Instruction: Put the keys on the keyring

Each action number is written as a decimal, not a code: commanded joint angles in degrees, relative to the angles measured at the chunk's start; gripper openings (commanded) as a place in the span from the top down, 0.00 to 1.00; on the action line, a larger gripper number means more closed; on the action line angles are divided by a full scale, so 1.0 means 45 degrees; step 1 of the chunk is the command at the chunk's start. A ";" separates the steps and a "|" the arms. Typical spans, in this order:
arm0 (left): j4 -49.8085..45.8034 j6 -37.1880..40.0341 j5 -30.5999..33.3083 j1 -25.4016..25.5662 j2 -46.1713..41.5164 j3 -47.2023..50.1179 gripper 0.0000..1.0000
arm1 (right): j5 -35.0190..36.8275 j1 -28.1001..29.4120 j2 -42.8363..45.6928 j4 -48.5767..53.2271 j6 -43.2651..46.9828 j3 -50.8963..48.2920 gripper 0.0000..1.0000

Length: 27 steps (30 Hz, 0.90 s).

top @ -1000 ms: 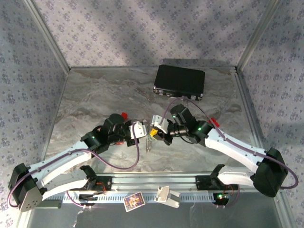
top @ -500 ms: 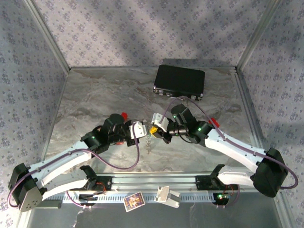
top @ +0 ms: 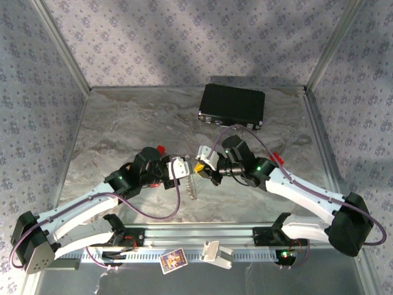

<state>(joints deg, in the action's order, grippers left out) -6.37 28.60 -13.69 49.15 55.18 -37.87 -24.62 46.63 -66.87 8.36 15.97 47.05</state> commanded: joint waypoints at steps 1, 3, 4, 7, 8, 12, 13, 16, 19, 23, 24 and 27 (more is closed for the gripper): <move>0.0381 0.0353 -0.0521 0.0075 -0.0311 0.0040 1.00 | 0.0348 -0.0182 -0.0249 -0.0335 -0.0761 0.0165 1.00; 0.0378 0.0435 -0.0547 0.0076 -0.0352 0.0050 1.00 | 0.0410 -0.0194 -0.0353 -0.0453 -0.1102 0.0201 1.00; 0.0346 0.0496 -0.0550 0.0080 -0.0365 0.0044 1.00 | 0.0413 -0.0202 -0.0373 -0.0608 -0.1286 0.0166 1.00; 0.0226 0.0729 -0.0536 0.0109 -0.0422 0.0068 1.00 | 0.0113 -0.0318 -0.0408 -0.1129 -0.2033 0.0072 1.00; 0.0241 0.0791 -0.0536 0.0127 -0.0440 0.0075 1.00 | -0.0013 -0.0357 -0.0413 -0.1206 -0.2192 0.0071 1.00; 0.0439 0.1244 -0.0572 0.0165 -0.0652 0.0297 1.00 | -0.0129 -0.0563 -0.0506 -0.1267 -0.2646 0.0018 1.00; 0.0545 0.1300 -0.0548 0.0178 -0.0750 0.0379 1.00 | -0.0134 -0.0629 -0.0520 -0.1185 -0.2664 0.0050 1.00; 0.0713 0.1601 -0.0368 0.0207 -0.0942 0.0543 1.00 | -0.0076 -0.0740 -0.0550 -0.0957 -0.2727 0.0108 1.00; 0.0760 0.1689 -0.0070 0.0252 -0.1007 0.0563 1.00 | -0.0114 -0.0753 -0.0587 -0.0867 -0.2767 0.0218 1.00; 0.1047 0.1628 0.0057 0.0271 -0.1070 0.0637 1.00 | -0.0134 -0.0676 -0.0725 -0.0768 -0.2755 0.0305 1.00; 0.1171 0.1530 0.0056 0.0280 -0.1089 0.0663 1.00 | -0.0180 -0.0660 -0.0781 -0.0746 -0.2747 0.0326 1.00; 0.1840 0.1007 0.0021 0.0287 -0.1118 0.0866 1.00 | -0.0572 -0.0655 -0.0856 -0.0745 -0.2714 0.0384 1.00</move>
<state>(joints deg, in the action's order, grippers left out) -2.94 34.37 -11.92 49.65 51.75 -34.76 -27.05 44.23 -69.95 5.50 4.84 47.07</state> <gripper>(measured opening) 0.046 0.052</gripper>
